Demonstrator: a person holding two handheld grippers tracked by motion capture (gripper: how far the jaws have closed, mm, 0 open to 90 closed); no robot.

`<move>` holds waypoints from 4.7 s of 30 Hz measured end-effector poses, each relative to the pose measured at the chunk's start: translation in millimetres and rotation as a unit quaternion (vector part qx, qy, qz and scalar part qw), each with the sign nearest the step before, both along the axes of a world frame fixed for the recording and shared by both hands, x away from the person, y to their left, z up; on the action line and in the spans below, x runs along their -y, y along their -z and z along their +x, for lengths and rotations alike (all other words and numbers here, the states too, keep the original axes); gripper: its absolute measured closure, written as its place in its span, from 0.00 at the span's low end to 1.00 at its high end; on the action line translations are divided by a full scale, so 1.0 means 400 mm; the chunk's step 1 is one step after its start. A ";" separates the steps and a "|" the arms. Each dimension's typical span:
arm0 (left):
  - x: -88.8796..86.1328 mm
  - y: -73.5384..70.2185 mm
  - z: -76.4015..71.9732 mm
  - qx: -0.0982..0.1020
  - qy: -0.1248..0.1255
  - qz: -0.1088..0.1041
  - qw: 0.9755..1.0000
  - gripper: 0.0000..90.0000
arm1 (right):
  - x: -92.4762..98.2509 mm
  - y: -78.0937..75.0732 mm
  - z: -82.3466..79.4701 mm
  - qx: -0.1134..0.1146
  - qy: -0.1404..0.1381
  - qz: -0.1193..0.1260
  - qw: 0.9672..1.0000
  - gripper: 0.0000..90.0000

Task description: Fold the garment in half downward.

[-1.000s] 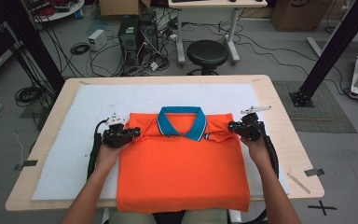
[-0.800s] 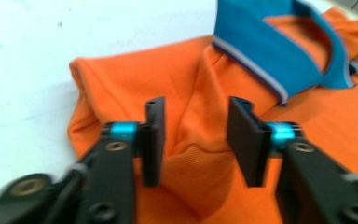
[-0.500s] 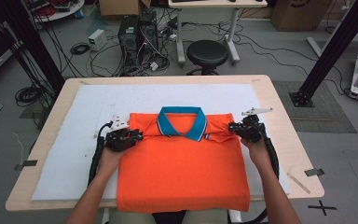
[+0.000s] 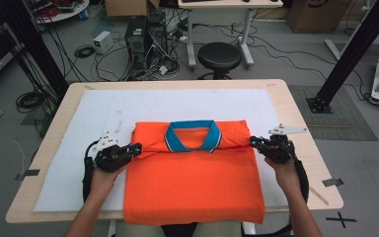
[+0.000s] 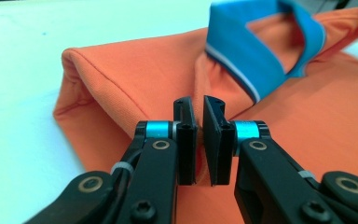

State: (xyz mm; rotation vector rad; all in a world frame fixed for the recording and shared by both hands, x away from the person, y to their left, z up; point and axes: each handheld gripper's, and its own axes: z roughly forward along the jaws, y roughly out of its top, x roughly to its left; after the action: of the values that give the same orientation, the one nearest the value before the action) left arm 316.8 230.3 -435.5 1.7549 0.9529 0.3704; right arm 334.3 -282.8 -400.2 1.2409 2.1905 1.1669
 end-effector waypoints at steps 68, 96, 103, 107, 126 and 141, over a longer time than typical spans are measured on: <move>0.013 0.049 0.151 -0.074 -0.103 0.114 0.985 0.74 | -0.042 0.109 0.129 -0.104 0.078 -0.064 0.989 0.76; 0.006 -0.003 0.329 -0.066 -0.140 0.016 0.988 0.93 | -0.043 0.068 0.277 -0.053 0.118 -0.073 0.989 0.93; 0.009 -0.015 0.370 -0.056 -0.146 0.013 0.988 0.93 | -0.047 0.057 0.323 -0.040 0.131 -0.068 0.988 0.93; 0.000 0.005 0.381 -0.067 -0.150 0.007 0.986 0.93 | -0.053 0.053 0.341 -0.026 0.132 -0.073 0.988 0.93; 0.040 -0.051 0.283 -0.045 -0.082 -0.005 0.996 0.48 | -0.072 0.010 0.265 -0.006 0.129 -0.041 0.991 0.47; 0.217 -0.035 0.244 -0.068 0.015 0.036 0.997 0.45 | -0.082 0.034 0.171 -0.031 0.087 -0.043 0.995 0.38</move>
State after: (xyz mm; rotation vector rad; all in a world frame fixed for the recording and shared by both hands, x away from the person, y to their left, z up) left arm 414.5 143.6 -421.6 1.8765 1.0201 0.2705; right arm 402.8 -250.0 -414.0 1.4175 2.1027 0.9672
